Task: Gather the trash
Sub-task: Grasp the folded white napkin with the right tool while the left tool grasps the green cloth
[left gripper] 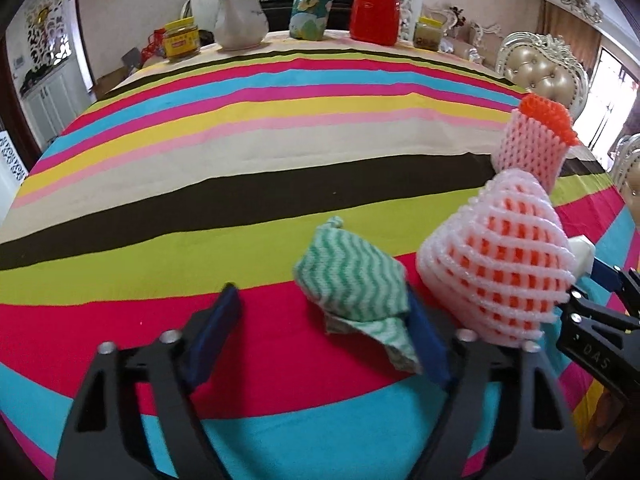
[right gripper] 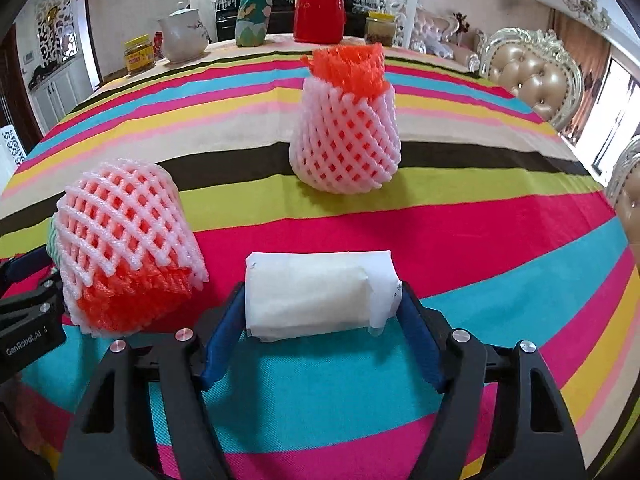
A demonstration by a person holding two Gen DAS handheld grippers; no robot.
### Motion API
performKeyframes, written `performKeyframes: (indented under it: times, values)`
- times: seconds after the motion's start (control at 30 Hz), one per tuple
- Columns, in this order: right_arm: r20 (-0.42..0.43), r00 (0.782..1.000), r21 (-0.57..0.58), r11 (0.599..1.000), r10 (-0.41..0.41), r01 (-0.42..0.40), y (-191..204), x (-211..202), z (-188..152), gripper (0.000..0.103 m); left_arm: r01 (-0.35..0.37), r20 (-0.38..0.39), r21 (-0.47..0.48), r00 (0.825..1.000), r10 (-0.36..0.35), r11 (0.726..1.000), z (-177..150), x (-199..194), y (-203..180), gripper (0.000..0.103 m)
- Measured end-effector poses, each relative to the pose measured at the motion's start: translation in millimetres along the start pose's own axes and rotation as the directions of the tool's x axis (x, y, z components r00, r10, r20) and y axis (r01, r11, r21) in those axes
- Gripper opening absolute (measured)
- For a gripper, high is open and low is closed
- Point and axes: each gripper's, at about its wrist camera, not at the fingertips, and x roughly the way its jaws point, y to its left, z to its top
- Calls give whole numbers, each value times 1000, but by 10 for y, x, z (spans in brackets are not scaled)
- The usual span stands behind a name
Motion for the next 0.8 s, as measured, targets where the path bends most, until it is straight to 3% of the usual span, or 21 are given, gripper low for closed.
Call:
performKeyframes:
  times: [0.07, 0.27, 0.43, 0.57, 0.8]
  values:
    - [6, 1000, -19, 1000, -10, 11, 44, -15, -5, 65, 22, 9, 15, 1000, -22, 1000, -16, -26, -23, 44]
    - [34, 999, -47, 999, -25, 27, 105, -80, -17, 62, 54, 27, -21, 998, -54, 998, -45, -71, 40, 29]
    - [50, 998, -30, 999, -23, 25, 60, -112, -21, 62, 52, 72, -56, 996, -48, 997, -56, -158, 106, 26]
    - [81, 996, 30, 999, 34, -37, -66, -177, -40, 62, 42, 122, -50, 992, -36, 998, -71, -255, 95, 26]
    - [115, 988, 59, 993, 99, -106, -139, -537, -357, 62, 50, 162, -52, 986, -41, 997, -67, -323, 121, 26]
